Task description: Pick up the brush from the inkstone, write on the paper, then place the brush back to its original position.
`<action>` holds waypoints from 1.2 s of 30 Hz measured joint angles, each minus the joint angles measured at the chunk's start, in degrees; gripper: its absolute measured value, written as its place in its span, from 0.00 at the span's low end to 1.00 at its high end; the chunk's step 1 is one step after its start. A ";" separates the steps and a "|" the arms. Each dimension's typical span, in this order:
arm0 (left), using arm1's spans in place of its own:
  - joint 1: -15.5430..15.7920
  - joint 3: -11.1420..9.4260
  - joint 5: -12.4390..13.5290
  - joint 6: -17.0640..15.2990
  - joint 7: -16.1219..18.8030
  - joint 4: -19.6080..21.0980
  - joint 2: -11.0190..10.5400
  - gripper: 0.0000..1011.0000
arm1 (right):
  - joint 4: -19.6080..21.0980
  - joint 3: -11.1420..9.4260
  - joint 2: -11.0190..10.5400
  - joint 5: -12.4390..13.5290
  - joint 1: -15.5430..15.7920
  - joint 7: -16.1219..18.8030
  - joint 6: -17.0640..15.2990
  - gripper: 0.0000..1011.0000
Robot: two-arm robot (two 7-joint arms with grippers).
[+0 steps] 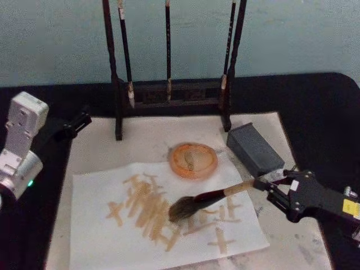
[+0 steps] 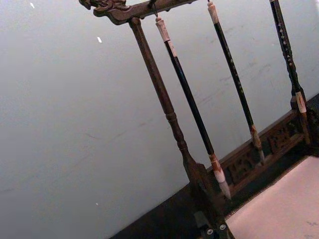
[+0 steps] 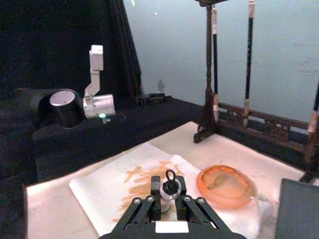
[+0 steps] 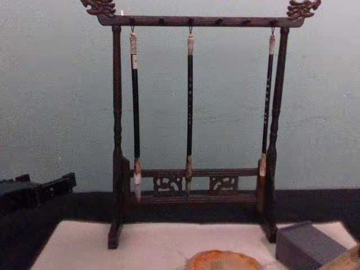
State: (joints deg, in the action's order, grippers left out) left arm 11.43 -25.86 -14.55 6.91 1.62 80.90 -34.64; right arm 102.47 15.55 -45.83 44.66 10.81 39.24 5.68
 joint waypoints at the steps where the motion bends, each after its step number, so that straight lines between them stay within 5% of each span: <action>1: 0.00 0.00 0.00 0.00 0.00 0.00 0.00 0.99 | -0.03 -0.10 -0.04 0.08 0.06 -0.03 0.04 0.16; 19: 0.00 0.00 0.00 0.00 0.00 0.00 0.00 0.99 | 0.84 -3.72 -0.37 4.53 1.23 0.49 0.36 0.16; 27: 0.00 0.00 0.00 0.00 0.00 0.00 0.00 0.99 | -2.24 -2.58 1.15 7.73 -4.25 1.51 -2.26 0.16; 36: 0.00 0.00 0.00 0.00 0.00 0.00 0.00 0.99 | -10.15 0.63 3.42 10.23 -12.76 3.72 -4.81 0.16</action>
State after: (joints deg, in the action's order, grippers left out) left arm 11.43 -25.86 -14.55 6.91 1.62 80.90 -34.65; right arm 92.32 16.18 -42.41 54.88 -1.95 42.96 0.87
